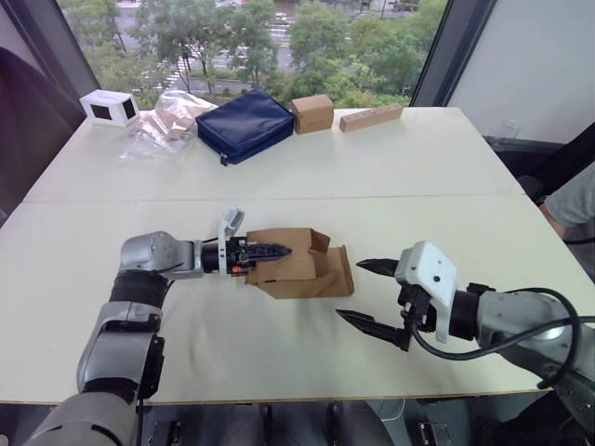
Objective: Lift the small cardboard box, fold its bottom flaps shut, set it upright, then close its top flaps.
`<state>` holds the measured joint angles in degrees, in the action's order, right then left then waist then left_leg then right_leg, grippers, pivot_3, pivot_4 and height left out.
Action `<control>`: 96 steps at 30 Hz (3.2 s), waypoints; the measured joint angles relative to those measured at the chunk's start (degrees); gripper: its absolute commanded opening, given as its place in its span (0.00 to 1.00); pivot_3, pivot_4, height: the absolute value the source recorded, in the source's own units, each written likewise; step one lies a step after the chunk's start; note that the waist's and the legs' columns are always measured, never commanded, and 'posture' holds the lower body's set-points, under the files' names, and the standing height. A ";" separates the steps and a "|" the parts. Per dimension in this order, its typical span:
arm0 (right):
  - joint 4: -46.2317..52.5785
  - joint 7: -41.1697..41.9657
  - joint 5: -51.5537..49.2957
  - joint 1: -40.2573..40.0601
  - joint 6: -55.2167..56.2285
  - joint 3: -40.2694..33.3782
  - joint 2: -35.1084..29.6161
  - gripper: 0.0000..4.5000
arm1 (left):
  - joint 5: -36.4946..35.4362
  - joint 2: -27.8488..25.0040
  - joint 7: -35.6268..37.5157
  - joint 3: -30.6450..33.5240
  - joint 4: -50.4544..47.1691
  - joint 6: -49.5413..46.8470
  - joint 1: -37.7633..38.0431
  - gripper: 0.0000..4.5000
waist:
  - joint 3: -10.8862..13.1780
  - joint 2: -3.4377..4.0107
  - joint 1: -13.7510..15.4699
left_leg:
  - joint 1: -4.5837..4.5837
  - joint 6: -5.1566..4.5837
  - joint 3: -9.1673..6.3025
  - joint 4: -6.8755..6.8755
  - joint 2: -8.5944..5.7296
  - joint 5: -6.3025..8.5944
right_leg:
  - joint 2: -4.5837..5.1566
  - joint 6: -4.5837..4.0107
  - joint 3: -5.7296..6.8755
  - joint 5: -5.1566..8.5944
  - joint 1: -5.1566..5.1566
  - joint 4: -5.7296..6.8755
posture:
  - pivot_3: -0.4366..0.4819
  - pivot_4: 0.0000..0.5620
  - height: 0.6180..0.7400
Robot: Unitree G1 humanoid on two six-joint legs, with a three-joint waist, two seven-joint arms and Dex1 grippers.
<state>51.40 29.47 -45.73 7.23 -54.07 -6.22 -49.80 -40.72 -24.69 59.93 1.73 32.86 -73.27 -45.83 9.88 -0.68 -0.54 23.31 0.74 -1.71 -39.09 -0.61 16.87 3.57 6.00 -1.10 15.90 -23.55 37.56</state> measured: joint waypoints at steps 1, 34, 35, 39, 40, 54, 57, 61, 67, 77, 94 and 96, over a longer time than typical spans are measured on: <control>-0.01 0.04 0.01 0.00 0.04 0.00 0.00 1.00 | -0.02 0.00 0.14 0.12 -0.05 -0.04 0.00 0.01 | 0.00 0.00 0.00 | 0.00 0.00 0.00 0.00 0.00 0.00 | 0.00 0.00 0.00 0.00 0.00 0.00 | 0.48 0.27 1.00; -30.19 -26.38 -13.37 37.73 13.14 -8.19 24.72 0.01 | 7.78 -5.59 16.98 -1.08 -13.47 38.80 -21.09 0.00 | 0.02 0.06 -0.30 | 0.16 0.03 0.22 0.05 0.01 -0.03 | -0.04 -0.01 -0.20 0.00 -0.48 0.42 | 0.48 0.27 1.00; -30.13 -26.45 -13.08 37.71 13.13 -7.84 25.00 0.01 | 7.78 -5.58 17.04 -1.07 -13.22 38.79 -21.09 0.00 | 0.02 0.06 -0.32 | 0.16 0.03 0.22 0.04 0.01 -0.03 | -0.04 -0.01 -0.20 0.00 -0.48 0.43 | 0.48 0.27 1.00; -28.79 -26.69 -12.80 36.96 12.81 -6.35 25.64 0.01 | 7.76 -5.34 17.00 -1.07 -13.14 38.73 -21.08 0.00 | 0.02 0.06 -0.38 | 0.16 0.02 0.22 0.04 0.01 -0.03 | -0.05 -0.01 -0.20 0.00 -0.50 0.44 | 0.48 0.27 1.00; -28.26 -26.75 -12.76 36.34 12.73 -5.91 25.80 0.01 | 7.74 -5.18 16.88 -1.06 -13.14 38.69 -21.08 0.00 | 0.02 0.06 -0.37 | 0.16 0.03 0.22 0.04 0.01 -0.03 | -0.05 -0.01 -0.20 0.00 -0.50 0.45 | 0.48 0.27 1.00; -25.62 -27.05 -11.80 34.19 12.26 -2.35 29.16 0.01 | 6.35 -4.95 17.74 -1.01 -12.85 35.08 -20.87 0.00 | 0.03 0.06 -0.48 | 0.16 0.02 0.22 0.05 0.02 -0.03 | -0.08 -0.01 -0.22 0.01 -0.52 0.46 | 0.48 0.27 1.00; -25.44 -26.89 -11.86 33.78 12.26 -1.86 30.14 0.01 | 5.70 -5.75 19.74 -1.17 -14.00 33.07 -19.43 0.00 | 0.03 0.06 -0.58 | 0.16 0.03 0.21 0.05 0.03 -0.03 | -0.11 -0.02 -0.23 0.01 -0.53 0.47 | 0.48 0.27 1.00; -24.33 -25.89 -12.31 33.29 11.86 -1.82 30.13 0.01 | 5.45 -6.16 20.52 -1.18 -14.43 32.11 -18.82 0.00 | 0.03 0.07 -0.53 | 0.16 0.03 0.22 0.05 0.04 -0.03 | -0.11 -0.02 -0.24 0.01 -0.55 0.48 | 0.48 0.27 1.00; -23.98 -23.09 -14.11 32.60 10.67 -1.60 29.56 0.01 | 5.61 -6.20 20.93 -1.18 -13.81 32.41 -18.82 0.00 | 0.03 0.07 -0.45 | 0.16 0.02 0.22 0.05 0.03 -0.03 | -0.11 -0.02 -0.24 0.01 -0.54 0.48 | 0.48 0.27 1.00; -24.66 -20.89 -13.65 32.55 10.74 -1.16 29.60 0.01 | 6.34 -6.20 21.03 -1.15 -13.73 32.62 -18.76 0.00 | 0.03 0.07 -0.47 | 0.16 0.02 0.22 0.05 0.03 -0.03 | -0.11 -0.02 -0.24 0.01 -0.54 0.48 | 0.48 0.27 1.00; -19.27 -15.82 -15.41 26.42 8.18 -2.30 20.88 0.01 | 7.26 -5.45 18.36 -1.04 -10.77 34.01 -18.68 0.00 | 0.03 0.06 -0.22 | 0.18 0.02 0.21 0.05 0.03 -0.02 | -0.10 -0.02 -0.24 0.01 -0.53 0.46 | 0.48 0.27 1.00; -18.58 -14.61 -17.08 24.09 7.46 -4.62 17.58 0.01 | 7.35 -5.60 18.38 -1.03 -10.34 34.02 -18.70 0.00 | 0.04 0.04 -0.06 | 0.19 0.02 0.21 0.03 0.01 -0.02 | -0.08 -0.02 -0.24 0.01 -0.50 0.43 | 0.48 0.27 1.00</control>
<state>32.81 14.87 -62.82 31.32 -46.62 -10.84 -32.22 -33.38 -30.30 78.31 0.71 22.51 -39.25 -64.53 9.92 -0.64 -0.60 23.50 0.76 -1.51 -39.06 -0.60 16.84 3.50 5.98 -1.34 15.91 -24.05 37.99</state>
